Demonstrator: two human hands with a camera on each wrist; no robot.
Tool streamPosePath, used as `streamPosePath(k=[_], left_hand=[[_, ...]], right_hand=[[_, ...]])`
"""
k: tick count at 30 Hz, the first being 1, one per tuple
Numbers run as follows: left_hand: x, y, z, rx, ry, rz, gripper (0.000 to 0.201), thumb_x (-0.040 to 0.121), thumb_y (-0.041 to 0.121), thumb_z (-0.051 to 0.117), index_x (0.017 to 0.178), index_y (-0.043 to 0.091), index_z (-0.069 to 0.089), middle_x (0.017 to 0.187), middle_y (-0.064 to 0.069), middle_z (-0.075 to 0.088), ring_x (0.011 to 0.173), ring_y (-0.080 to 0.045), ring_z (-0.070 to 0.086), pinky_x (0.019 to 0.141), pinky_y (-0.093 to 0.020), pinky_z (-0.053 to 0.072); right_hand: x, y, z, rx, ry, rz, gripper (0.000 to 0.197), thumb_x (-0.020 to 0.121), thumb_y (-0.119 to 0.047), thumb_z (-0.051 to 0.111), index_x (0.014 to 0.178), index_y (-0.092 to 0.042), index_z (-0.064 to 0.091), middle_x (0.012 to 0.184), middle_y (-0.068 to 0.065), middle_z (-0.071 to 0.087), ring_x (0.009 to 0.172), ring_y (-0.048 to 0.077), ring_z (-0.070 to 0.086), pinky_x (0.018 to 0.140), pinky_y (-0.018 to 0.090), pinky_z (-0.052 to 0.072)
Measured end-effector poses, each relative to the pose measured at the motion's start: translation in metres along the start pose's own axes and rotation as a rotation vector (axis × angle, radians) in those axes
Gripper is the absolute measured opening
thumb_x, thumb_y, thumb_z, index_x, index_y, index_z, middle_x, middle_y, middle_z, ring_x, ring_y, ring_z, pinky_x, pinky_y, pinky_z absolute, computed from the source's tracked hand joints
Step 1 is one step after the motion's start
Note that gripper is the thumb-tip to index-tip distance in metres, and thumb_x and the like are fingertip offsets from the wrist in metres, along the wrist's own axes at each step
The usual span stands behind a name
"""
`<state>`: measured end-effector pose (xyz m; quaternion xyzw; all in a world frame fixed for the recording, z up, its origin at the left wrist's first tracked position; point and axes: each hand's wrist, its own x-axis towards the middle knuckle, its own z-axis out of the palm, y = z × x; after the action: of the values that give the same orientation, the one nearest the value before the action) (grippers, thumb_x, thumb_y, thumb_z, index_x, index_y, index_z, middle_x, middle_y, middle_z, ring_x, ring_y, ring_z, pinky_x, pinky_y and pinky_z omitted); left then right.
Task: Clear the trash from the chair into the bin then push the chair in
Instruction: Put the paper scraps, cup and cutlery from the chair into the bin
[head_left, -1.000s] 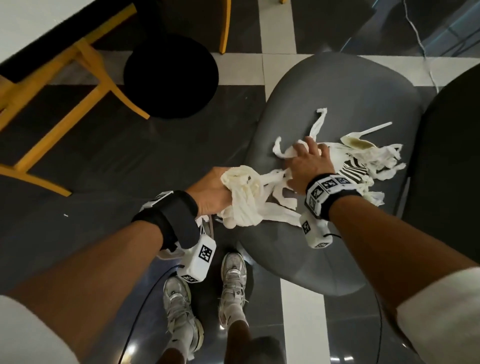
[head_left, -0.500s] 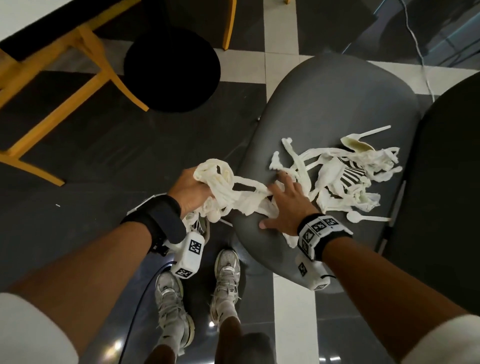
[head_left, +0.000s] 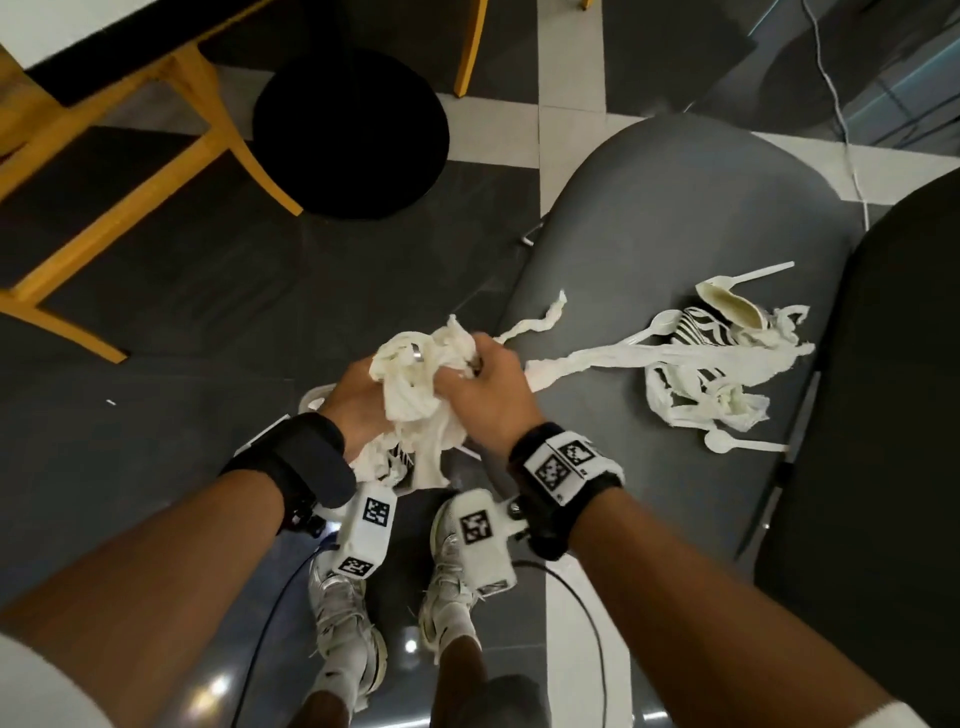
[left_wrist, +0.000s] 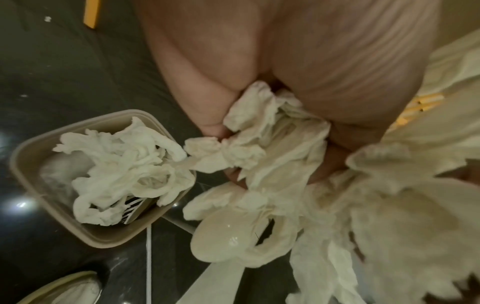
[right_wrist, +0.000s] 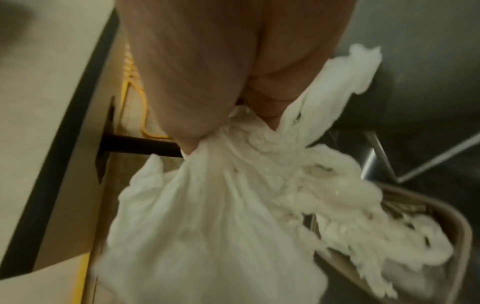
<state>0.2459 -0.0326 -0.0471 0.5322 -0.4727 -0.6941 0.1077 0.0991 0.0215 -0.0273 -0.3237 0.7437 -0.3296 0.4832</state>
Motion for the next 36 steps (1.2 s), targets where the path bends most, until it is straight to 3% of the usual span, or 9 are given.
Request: streamPosePath(k=[3,8,11,15,18,20,25,31,36], left_hand=[[-0.001,-0.027,-0.032,0.014,0.119,-0.090,0.029,0.079,0.029,0.075,0.105,0.019,0.068,0.098,0.000,0.072,0.087,-0.017,0.068,0.071,-0.030,0.053],[0.015,-0.098,-0.075,0.120,0.230,-0.201,0.017,0.089,0.014,0.071,0.102,0.023,0.068,0.088,0.008,0.070,0.082,-0.009,0.067,0.061,-0.019,0.050],[0.041,-0.145,-0.087,0.207,0.214,-0.183,0.042,0.079,0.015,0.074,0.119,0.018,0.062,0.110,-0.001,0.069,0.105,-0.022,0.067,0.086,-0.033,0.055],[0.067,-0.197,-0.075,0.164,0.200,-0.199,0.042,0.084,0.006,0.061,0.118,0.022,0.044,0.104,0.018,0.052,0.099,-0.004,0.053,0.070,-0.005,0.042],[0.080,-0.228,-0.065,0.313,0.169,-0.177,0.064,0.094,0.003,0.046,0.149,0.009,0.016,0.145,0.002,0.036,0.134,-0.014,0.039,0.107,-0.017,0.034],[0.088,-0.241,-0.065,0.447,0.184,-0.183,0.075,0.096,0.008,0.048,0.152,0.006,-0.001,0.146,0.001,0.033,0.131,-0.017,0.041,0.111,-0.033,0.038],[0.112,-0.246,-0.069,0.692,0.282,-0.151,0.067,0.087,0.001,0.059,0.145,0.002,0.028,0.146,-0.017,0.042,0.132,-0.033,0.046,0.108,-0.039,0.042],[0.096,-0.233,-0.096,0.755,0.259,0.203,0.077,0.077,0.006,0.063,0.147,0.021,0.035,0.155,-0.002,0.029,0.141,-0.023,0.031,0.115,-0.034,0.031],[0.100,-0.252,-0.124,0.566,0.452,-0.169,0.055,0.085,0.018,0.062,0.135,0.012,0.039,0.134,-0.014,0.046,0.119,-0.035,0.052,0.094,-0.041,0.044]], right_hand=[[0.009,0.008,0.049,0.222,-0.043,0.127,0.021,0.082,-0.016,0.065,0.102,-0.012,0.066,0.095,0.008,0.075,0.088,0.022,0.073,0.081,0.043,0.061],[0.033,0.061,0.128,0.222,-0.091,0.207,0.019,0.086,-0.009,0.062,0.104,-0.010,0.064,0.095,0.005,0.073,0.087,0.021,0.071,0.082,0.037,0.060],[0.057,0.111,0.170,0.079,-0.095,0.225,0.030,0.086,-0.015,0.058,0.115,-0.010,0.060,0.097,0.003,0.069,0.086,0.017,0.066,0.082,0.031,0.057],[0.083,0.181,0.200,-0.255,-0.171,0.210,0.035,0.093,-0.018,0.054,0.126,-0.006,0.055,0.120,0.015,0.065,0.113,0.031,0.061,0.094,0.034,0.049],[0.088,0.200,0.200,-0.426,-0.237,0.123,0.036,0.097,-0.015,0.048,0.130,-0.003,0.054,0.131,0.017,0.060,0.124,0.031,0.055,0.105,0.036,0.044],[0.084,0.201,0.193,-0.433,-0.237,0.023,0.049,0.095,-0.014,0.047,0.142,-0.004,0.039,0.145,0.016,0.047,0.136,0.030,0.044,0.115,0.040,0.036],[0.072,0.202,0.190,-0.635,-0.330,-0.193,0.063,0.092,-0.011,0.056,0.149,-0.013,0.029,0.164,0.007,0.006,0.149,0.031,0.024,0.117,0.042,0.035],[0.109,0.212,0.228,-1.024,-0.778,0.022,0.089,0.083,-0.042,0.066,0.155,-0.029,0.016,0.165,0.004,0.010,0.152,0.032,0.013,0.121,0.058,0.018],[0.125,0.186,0.223,-1.197,-0.638,-0.191,0.102,0.065,-0.070,0.066,0.150,-0.040,0.017,0.162,0.001,0.020,0.150,0.035,0.015,0.120,0.059,0.009]])
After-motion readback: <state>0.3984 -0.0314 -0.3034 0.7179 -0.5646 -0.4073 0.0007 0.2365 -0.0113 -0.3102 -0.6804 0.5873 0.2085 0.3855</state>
